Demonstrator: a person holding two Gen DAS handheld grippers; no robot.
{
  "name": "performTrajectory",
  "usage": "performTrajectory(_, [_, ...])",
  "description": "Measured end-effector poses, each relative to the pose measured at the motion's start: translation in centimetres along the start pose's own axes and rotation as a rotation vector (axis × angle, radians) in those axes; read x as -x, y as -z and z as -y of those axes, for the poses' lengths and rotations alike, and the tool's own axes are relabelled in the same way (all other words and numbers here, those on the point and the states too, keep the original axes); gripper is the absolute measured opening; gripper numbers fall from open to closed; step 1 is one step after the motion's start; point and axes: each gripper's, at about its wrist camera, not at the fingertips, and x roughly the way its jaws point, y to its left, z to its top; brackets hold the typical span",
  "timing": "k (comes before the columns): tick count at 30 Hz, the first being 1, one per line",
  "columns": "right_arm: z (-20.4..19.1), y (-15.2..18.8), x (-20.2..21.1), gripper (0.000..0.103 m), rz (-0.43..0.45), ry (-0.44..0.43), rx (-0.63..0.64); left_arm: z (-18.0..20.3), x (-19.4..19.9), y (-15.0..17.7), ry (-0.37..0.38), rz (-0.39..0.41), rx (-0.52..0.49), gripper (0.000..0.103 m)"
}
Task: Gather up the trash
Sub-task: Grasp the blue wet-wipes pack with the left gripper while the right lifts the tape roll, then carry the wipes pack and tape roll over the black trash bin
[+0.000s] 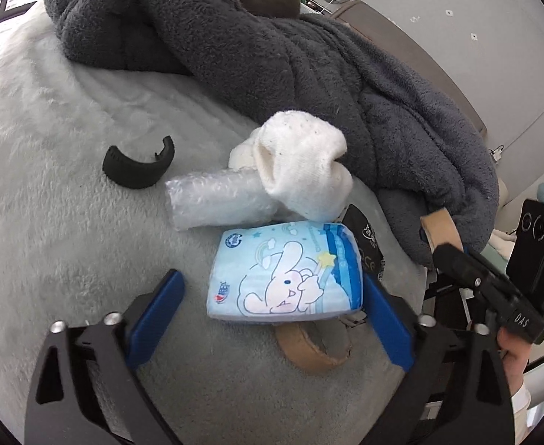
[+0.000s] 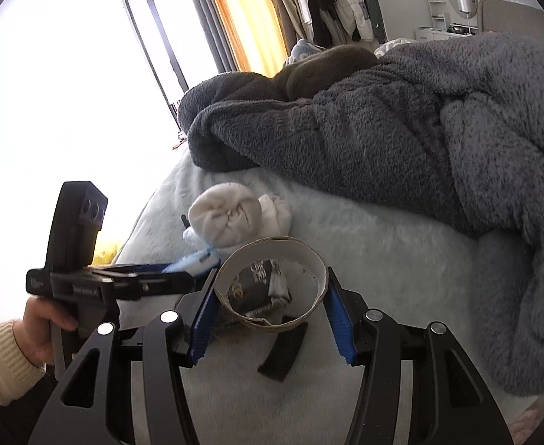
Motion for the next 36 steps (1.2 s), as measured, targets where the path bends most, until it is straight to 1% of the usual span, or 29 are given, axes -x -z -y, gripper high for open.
performTrajectory(1, [-0.1,-0.2,-0.1,0.055,0.002,0.0,-0.001,0.1,0.0,0.0,0.004,-0.005,-0.008,0.079])
performTrajectory(5, [-0.5,-0.9,-0.4,0.055,0.024,-0.01,-0.009,0.5,-0.2,0.0,-0.001,-0.011,-0.036,0.074])
performTrajectory(9, [-0.7,-1.0,-1.3,0.055,0.009,-0.012,-0.019,0.7,0.2,0.0,-0.001,-0.007,-0.054,0.073])
performTrajectory(14, [-1.6,-1.5,-1.7,0.055,0.012,-0.01,-0.008,0.9,1.5,0.1,-0.069,0.023,-0.118,0.073])
performTrajectory(17, [-2.5,-2.0,-1.8,0.055,0.021,-0.015,0.001,0.7,2.3,0.1,-0.087,0.038,-0.14,0.073])
performTrajectory(21, [-3.6,-2.4,-2.4,0.055,0.016,-0.018,0.013,0.5,3.7,0.2,-0.088,0.059,-0.152,0.073])
performTrajectory(27, [-6.0,-3.1,-3.5,0.055,0.021,-0.034,0.036,-0.4,6.2,-0.1,-0.123,0.119,-0.152,0.073])
performTrajectory(31, [-7.9,-3.4,-4.2,0.055,0.02,-0.045,0.061,-1.6,8.4,0.2,-0.174,0.17,-0.152,0.073])
performTrajectory(34, [-9.3,-3.7,-4.8,0.055,0.029,-0.055,0.07,-2.4,10.0,0.4,-0.233,0.218,-0.149,0.073])
performTrajectory(36, [-10.2,-3.9,-5.3,0.055,0.032,-0.057,0.072,-3.4,11.1,0.5,-0.262,0.238,-0.129,0.073])
